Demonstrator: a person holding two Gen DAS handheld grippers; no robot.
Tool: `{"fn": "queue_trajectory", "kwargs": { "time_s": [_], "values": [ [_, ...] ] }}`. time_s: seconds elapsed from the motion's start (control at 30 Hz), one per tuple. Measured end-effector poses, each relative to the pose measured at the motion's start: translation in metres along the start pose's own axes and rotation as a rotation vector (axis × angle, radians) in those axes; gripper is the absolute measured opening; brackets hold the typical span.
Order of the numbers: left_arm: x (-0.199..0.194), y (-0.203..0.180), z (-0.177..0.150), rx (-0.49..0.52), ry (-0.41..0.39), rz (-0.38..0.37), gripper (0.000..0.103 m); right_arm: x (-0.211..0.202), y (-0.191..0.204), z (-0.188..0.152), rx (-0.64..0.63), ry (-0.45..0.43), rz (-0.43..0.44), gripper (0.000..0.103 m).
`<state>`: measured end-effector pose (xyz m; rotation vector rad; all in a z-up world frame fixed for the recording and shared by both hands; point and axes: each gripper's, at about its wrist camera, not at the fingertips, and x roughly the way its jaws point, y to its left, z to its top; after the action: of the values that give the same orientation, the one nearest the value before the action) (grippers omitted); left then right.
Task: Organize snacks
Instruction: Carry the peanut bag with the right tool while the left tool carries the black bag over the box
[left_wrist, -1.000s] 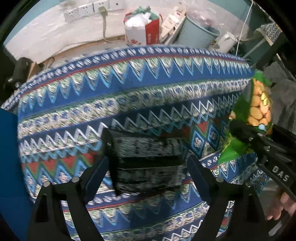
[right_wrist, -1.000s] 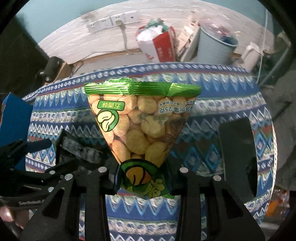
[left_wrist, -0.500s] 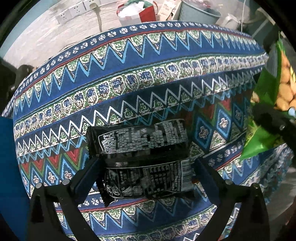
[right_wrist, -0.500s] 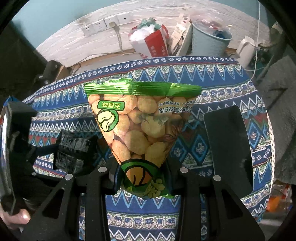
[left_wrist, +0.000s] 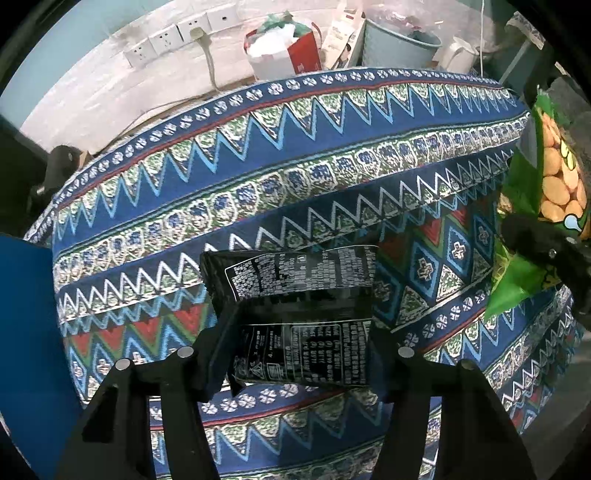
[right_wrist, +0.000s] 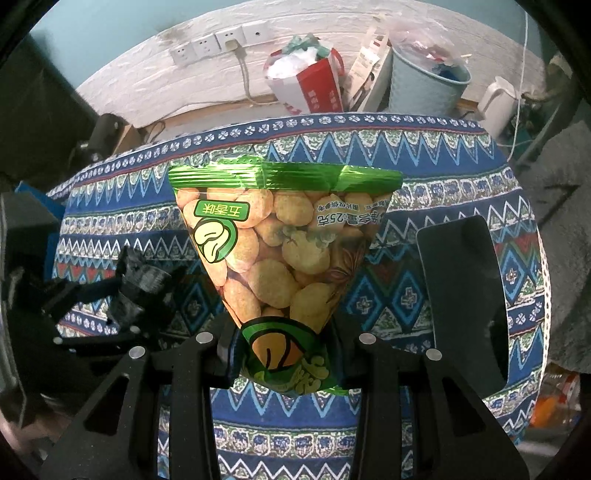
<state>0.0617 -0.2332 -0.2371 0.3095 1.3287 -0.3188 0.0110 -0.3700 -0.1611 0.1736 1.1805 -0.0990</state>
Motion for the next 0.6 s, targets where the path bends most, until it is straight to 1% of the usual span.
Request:
{"fn": "queue_trajectory", "kwargs": {
  "time_s": [0.03, 0.07, 0.1, 0.17, 0.4, 0.47, 0.6],
  "values": [
    [-0.002, 0.0, -0.001, 0.003, -0.004, 0.002, 0.058, -0.001, 0.002, 0.0, -0.009, -0.001, -0.006, 0.035],
    [-0.007, -0.001, -0.001, 0.009, -0.018, 0.003, 0.048, -0.001, 0.004, -0.001, -0.02, -0.003, -0.015, 0.035],
    [-0.014, -0.002, 0.0, 0.019, -0.031, 0.012, 0.042, -0.002, 0.008, -0.001, -0.035, -0.006, -0.024, 0.035],
    [-0.023, -0.003, -0.001, 0.037, -0.048, 0.016, 0.039, -0.005, 0.012, -0.001, -0.053, -0.011, -0.036, 0.035],
    [-0.041, 0.011, -0.012, 0.025, -0.067, -0.002, 0.032, -0.019, 0.027, -0.003, -0.09, -0.041, -0.046, 0.035],
    [-0.05, 0.02, -0.015, 0.021, -0.085, 0.002, 0.029, -0.023, 0.032, -0.003, -0.101, -0.049, -0.046, 0.035],
    [-0.069, 0.033, -0.022, 0.03, -0.134, 0.023, 0.029, -0.033, 0.041, -0.002, -0.125, -0.069, -0.048, 0.035]
  ]
}}
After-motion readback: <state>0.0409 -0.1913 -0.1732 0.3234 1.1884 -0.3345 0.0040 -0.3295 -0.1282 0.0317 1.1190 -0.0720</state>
